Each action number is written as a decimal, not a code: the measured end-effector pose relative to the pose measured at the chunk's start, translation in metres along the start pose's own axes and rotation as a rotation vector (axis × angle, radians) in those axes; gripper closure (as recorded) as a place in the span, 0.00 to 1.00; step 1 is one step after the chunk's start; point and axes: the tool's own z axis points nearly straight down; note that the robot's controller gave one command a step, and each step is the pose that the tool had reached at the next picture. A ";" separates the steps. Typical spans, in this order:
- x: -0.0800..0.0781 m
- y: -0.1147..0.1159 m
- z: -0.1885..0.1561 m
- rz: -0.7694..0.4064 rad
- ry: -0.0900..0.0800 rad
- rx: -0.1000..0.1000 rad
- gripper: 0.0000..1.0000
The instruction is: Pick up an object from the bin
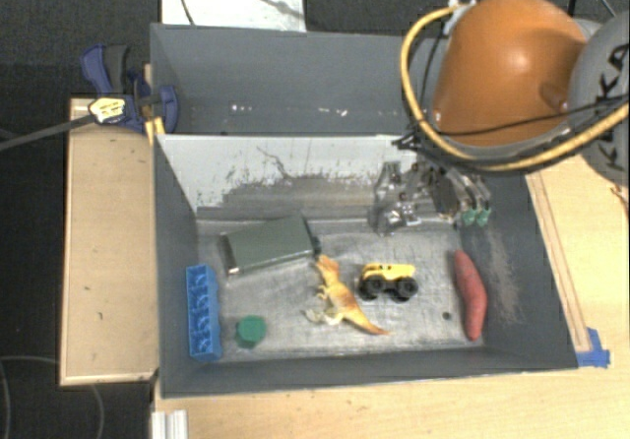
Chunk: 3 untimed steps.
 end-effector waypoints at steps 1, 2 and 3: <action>-0.001 0.000 0.000 0.000 -0.002 0.000 1.00; 0.000 -0.001 -0.005 -0.073 0.010 -0.001 1.00; -0.007 0.007 0.110 -0.163 0.003 -0.001 0.00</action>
Offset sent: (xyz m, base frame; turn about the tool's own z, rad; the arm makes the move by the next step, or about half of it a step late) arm 0.0031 -0.0034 0.0335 -0.2357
